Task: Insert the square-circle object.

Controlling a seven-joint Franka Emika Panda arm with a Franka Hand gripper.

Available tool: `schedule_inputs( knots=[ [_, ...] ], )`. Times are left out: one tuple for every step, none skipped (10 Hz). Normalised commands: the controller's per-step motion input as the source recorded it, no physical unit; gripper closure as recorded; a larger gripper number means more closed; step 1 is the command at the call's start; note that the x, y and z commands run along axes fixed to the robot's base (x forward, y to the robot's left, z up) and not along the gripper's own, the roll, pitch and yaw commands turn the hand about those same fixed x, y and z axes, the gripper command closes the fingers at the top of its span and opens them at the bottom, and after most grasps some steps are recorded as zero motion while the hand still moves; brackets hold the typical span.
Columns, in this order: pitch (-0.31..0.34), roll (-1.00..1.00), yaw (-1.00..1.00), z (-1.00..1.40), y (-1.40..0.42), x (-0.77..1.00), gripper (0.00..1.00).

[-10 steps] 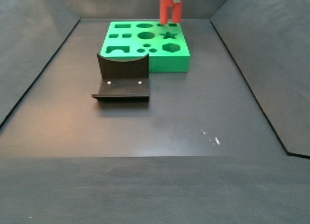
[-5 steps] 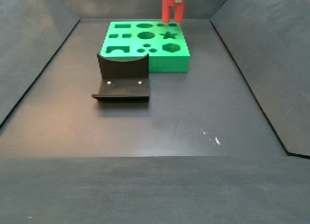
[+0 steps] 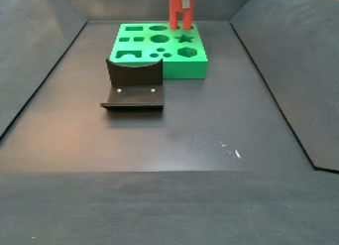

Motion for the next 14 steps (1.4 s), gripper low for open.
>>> schedule_inputs(
  knots=[
    [-0.046,-0.16,-0.01,-0.33,0.02,0.00,1.00],
    [-0.084,-0.16,0.00,-0.17,0.00,-0.17,1.00],
    [-0.106,-0.12,0.00,-0.06,0.00,-0.23,1.00],
    [-0.147,-0.09,0.00,0.00,0.00,-0.30,1.00],
    [-0.150,-0.09,0.00,0.00,0.00,-0.30,1.00],
    [-0.143,-0.07,0.00,-0.01,0.00,-0.27,1.00],
    [-0.116,-0.06,0.00,-0.16,0.00,-0.09,1.00],
    [-0.109,-0.12,0.00,-0.40,0.00,0.00,1.00],
    [-0.110,-0.15,0.00,-0.52,0.00,0.11,1.00],
    [-0.119,-0.07,0.00,-0.58,0.00,0.13,1.00],
    [-0.084,-0.17,0.00,-0.42,0.00,0.11,1.00],
    [-0.087,-0.19,0.00,-0.40,0.00,0.10,1.00],
    [-0.101,-0.18,0.00,-0.40,-0.01,0.06,1.00],
    [-0.084,-0.15,0.00,-0.34,-0.03,0.03,1.00]
  ],
)
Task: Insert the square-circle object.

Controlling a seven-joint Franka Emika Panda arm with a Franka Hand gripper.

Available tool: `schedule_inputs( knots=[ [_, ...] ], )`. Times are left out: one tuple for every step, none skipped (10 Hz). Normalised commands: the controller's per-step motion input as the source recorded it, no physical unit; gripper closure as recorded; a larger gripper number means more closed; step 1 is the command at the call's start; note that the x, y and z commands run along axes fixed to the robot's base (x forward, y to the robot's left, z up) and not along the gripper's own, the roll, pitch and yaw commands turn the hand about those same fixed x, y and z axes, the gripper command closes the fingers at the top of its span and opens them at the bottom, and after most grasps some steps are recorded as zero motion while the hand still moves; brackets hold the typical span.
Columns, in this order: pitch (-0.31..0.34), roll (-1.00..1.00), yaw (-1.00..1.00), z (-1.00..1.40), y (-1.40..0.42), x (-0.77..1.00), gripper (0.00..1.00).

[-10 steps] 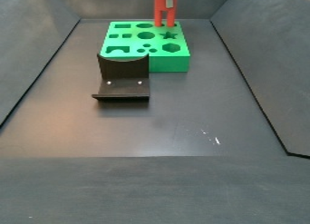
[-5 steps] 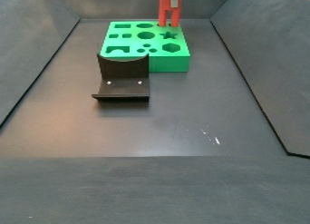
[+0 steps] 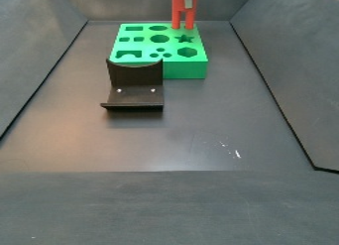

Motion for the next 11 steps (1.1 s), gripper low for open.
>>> schedule_inputs(
  knots=[
    [-0.059,-0.15,0.03,-0.30,-0.03,0.00,1.00],
    [-0.033,-0.17,0.03,-0.33,0.00,0.00,1.00],
    [-0.040,-0.12,0.05,-0.41,0.00,0.00,1.00],
    [-0.059,-0.03,0.03,-0.46,0.00,0.00,1.00],
    [-0.060,0.00,0.00,-0.48,-0.03,0.00,1.00],
    [-0.051,0.02,0.00,-0.43,-0.10,-0.05,1.00],
    [-0.056,0.04,0.00,-0.42,-0.08,-0.05,1.00],
    [-0.077,0.07,0.00,-0.40,-0.07,-0.08,1.00],
    [-0.096,0.17,0.00,-0.37,-0.08,-0.13,1.00],
    [-0.140,0.00,0.00,-0.15,0.00,-0.07,1.00],
    [0.000,0.00,0.00,0.00,0.00,0.00,1.00]
  ],
)
